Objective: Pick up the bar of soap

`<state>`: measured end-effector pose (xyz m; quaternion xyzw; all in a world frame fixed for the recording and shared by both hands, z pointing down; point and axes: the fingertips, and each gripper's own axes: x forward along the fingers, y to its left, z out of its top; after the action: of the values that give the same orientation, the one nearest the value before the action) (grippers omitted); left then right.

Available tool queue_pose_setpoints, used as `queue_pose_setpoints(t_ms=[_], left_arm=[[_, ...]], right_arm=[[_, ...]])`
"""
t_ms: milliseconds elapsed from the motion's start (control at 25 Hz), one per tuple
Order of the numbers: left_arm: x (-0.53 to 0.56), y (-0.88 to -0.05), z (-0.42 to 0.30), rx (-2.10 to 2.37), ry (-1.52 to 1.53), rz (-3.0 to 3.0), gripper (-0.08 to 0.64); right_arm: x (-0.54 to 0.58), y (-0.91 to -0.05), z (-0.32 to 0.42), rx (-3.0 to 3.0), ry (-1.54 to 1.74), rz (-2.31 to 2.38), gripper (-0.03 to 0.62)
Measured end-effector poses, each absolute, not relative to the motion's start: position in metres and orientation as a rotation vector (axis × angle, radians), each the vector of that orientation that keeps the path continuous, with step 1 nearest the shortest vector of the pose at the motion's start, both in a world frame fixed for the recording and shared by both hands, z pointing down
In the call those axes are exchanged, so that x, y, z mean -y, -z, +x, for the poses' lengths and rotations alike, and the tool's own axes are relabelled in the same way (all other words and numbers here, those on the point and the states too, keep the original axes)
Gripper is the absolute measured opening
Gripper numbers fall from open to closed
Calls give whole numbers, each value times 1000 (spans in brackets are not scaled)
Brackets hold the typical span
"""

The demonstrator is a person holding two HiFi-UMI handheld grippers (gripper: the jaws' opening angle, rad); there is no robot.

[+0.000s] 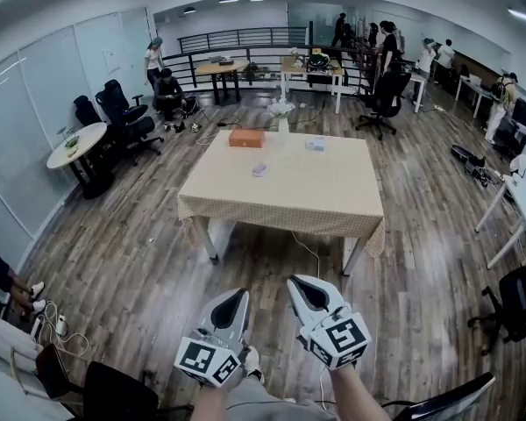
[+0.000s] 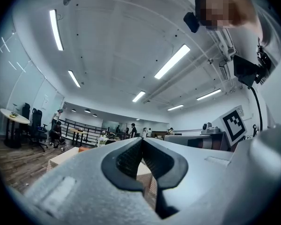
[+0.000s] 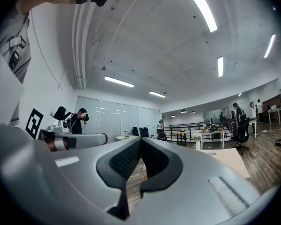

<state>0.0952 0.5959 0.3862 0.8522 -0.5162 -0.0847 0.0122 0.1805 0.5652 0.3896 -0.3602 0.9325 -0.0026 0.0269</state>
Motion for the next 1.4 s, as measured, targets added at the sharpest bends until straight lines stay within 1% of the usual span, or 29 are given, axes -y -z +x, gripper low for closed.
queue_pose_setpoints(t_ms=[560, 800, 1400], left_arm=[[-422, -405, -20, 1574, 226, 2645, -12], [-363, -409, -53, 1476, 225, 2705, -12], [-299, -414, -72, 1336, 309, 2741, -12]], right_arm=[[-404, -403, 63, -2937, 9, -1159, 2], [-342, -411, 26, -2897, 40, -1223, 2], [-283, -416, 7, -2868, 46, -1340, 2]])
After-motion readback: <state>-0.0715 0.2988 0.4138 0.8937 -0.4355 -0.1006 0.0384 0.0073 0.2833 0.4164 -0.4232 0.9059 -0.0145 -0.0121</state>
